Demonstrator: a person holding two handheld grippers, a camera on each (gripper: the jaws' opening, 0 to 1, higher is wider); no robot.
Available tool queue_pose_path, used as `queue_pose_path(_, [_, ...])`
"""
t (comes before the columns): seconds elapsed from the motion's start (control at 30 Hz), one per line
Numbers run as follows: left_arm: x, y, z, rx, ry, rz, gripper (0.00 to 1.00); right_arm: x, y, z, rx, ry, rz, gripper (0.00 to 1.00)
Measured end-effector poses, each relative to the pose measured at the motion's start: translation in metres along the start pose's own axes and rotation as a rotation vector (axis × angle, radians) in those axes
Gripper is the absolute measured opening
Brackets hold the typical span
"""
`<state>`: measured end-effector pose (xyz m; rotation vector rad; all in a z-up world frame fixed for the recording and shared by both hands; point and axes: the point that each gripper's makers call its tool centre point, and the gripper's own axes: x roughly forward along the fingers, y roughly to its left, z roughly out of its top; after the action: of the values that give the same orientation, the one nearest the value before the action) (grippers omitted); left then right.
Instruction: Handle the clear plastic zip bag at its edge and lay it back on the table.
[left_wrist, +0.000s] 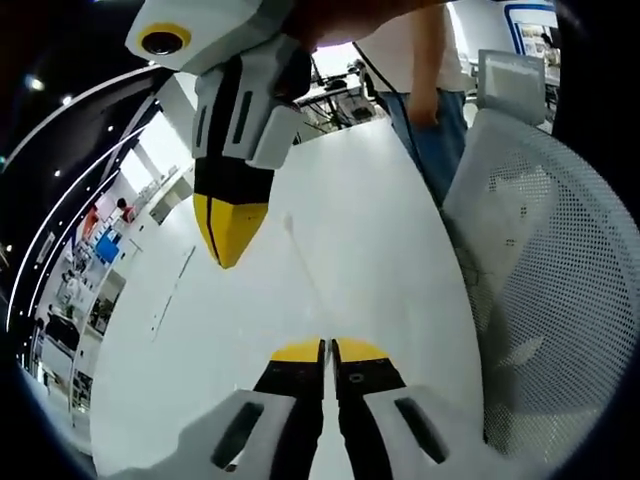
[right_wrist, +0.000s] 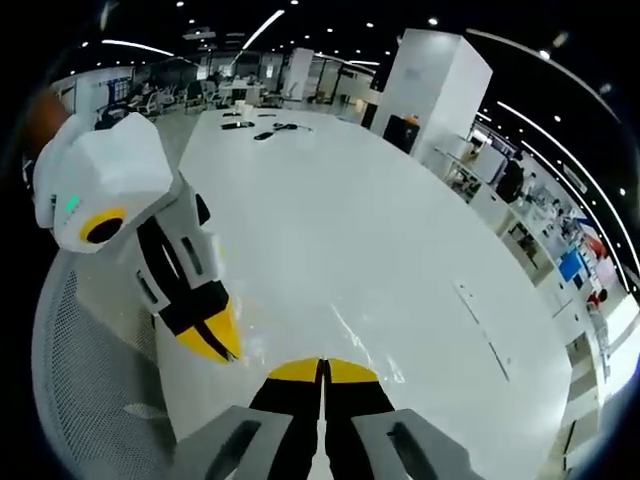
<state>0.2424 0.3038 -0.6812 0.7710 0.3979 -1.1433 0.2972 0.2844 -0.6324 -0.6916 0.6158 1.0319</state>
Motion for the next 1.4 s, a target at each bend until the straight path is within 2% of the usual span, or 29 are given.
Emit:
queue_pose_path(0.17, [-0.003, 0.006, 0.008, -0.022, -0.011, 0.011, 0.0, -0.002, -0.008, 0.002, 0.003, -0.007, -0.036, 0.0])
queue_pose_path(0.33, [-0.006, 0.017, 0.021, -0.044, -0.034, 0.037, 0.0, -0.01, -0.022, 0.01, 0.015, -0.028, -0.085, 0.0])
queue_pose_path(0.53, [-0.01, 0.029, 0.029, -0.04, -0.045, 0.072, 0.0, -0.017, -0.032, 0.019, 0.015, -0.053, -0.123, 0.0])
queue_pose_path(0.67, [-0.009, 0.031, 0.027, -0.036, -0.04, 0.081, 0.0, -0.018, -0.033, 0.018, 0.002, -0.05, -0.129, 0.0])
queue_pose_path(0.8, [-0.008, 0.026, 0.02, -0.029, -0.022, 0.075, 0.0, -0.013, -0.029, 0.01, -0.007, -0.034, -0.118, 0.0])
queue_pose_path(1.07, [-0.004, 0.01, 0.009, -0.057, 0.01, 0.028, 0.0, 0.001, -0.018, -0.008, -0.034, 0.005, -0.095, 0.0])
queue_pose_path(1.13, [-0.003, 0.01, 0.006, -0.056, 0.009, 0.031, 0.0, 0.006, -0.014, -0.01, -0.007, 0.002, -0.08, 0.0])
queue_pose_path(1.4, [-0.006, 0.012, -0.001, -0.078, 0.019, 0.04, 0.0, 0.02, -0.007, -0.025, -0.021, 0.031, -0.064, 0.0])
